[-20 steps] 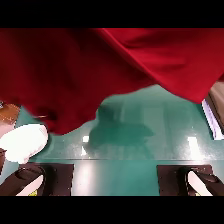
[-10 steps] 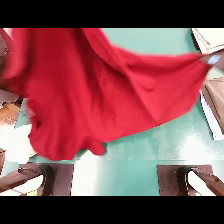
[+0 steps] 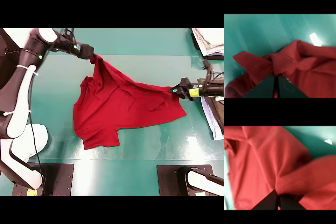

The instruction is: Fold the shirts.

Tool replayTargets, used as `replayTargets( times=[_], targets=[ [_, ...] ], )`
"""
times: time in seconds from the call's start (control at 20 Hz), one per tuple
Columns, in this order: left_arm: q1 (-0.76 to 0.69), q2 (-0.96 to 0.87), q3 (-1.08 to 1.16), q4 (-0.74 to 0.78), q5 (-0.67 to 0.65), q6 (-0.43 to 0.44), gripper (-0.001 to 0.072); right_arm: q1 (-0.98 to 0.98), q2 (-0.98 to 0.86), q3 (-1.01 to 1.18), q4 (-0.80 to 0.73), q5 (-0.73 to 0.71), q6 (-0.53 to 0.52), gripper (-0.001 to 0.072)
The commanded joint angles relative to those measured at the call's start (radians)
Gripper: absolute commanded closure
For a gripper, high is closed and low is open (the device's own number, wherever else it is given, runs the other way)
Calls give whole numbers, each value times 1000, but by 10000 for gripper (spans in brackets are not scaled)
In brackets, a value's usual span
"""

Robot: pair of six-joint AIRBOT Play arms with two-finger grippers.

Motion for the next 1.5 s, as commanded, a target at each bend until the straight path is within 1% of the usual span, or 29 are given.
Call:
replayTargets(
  times=[0.0, 0.05, 0.1, 0.15, 0.2, 0.25, 0.4, 0.5, 0.6, 0.65, 0.75, 0.85, 0.95, 1.05, 1.15, 1.25, 1.45],
  targets=[
    [6, -60, 8, 2, 4, -2, 637, 0, -84, -24, 2, -142, -23, 695],
    [14, -59, 20, 5, -11, -5, 364, 0, -87, -24, 2, -164, -23, 690],
    [26, -59, 39, 7, -42, -14, 107, -5, -85, -24, 3, -178, -23, 627],
    [42, -59, 61, 7, -80, -40, 83, -17, -77, -24, 8, -180, -23, 390],
    [70, -58, 89, 7, -130, -69, 83, -32, -64, -24, 19, -179, -24, 279],
    [101, -47, 99, 6, -176, -92, 83, -54, -43, -24, 25, -178, -29, 274],
    [219, 24, 77, 7, -345, -127, 83, -137, 54, -24, 23, -149, -39, 276],
    [292, 97, -14, 7, -414, -127, 83, -187, 122, -24, 23, -109, -76, 276],
    [332, 181, -161, 7, -446, -126, 83, -225, 175, -24, 23, -63, -82, 276],
    [337, 233, -259, 7, -439, -124, 83, -239, 192, -24, 23, -42, -83, 277],
    [333, 364, -505, 6, -381, -97, 83, -253, 217, -24, 23, -13, -84, 277],
    [330, 508, -779, 0, -307, -87, 83, -253, 232, -25, 21, -13, -90, 277],
    [330, 635, -1025, -11, -269, -87, 83, -241, 236, -24, 25, -13, -90, 278],
    [330, 731, -1217, -76, -237, -71, 83, -214, 228, -25, 24, -13, -90, 278],
    [330, 783, -1345, -159, -196, -43, 83, -184, 218, -24, 26, -16, -90, 278],
    [330, 792, -1411, -216, -159, -24, 83, -152, 208, -24, 26, -20, -90, 278],
    [291, 792, -1440, -236, -120, 6, 83, -107, 204, -24, 26, -36, -90, 277]
  ],
)
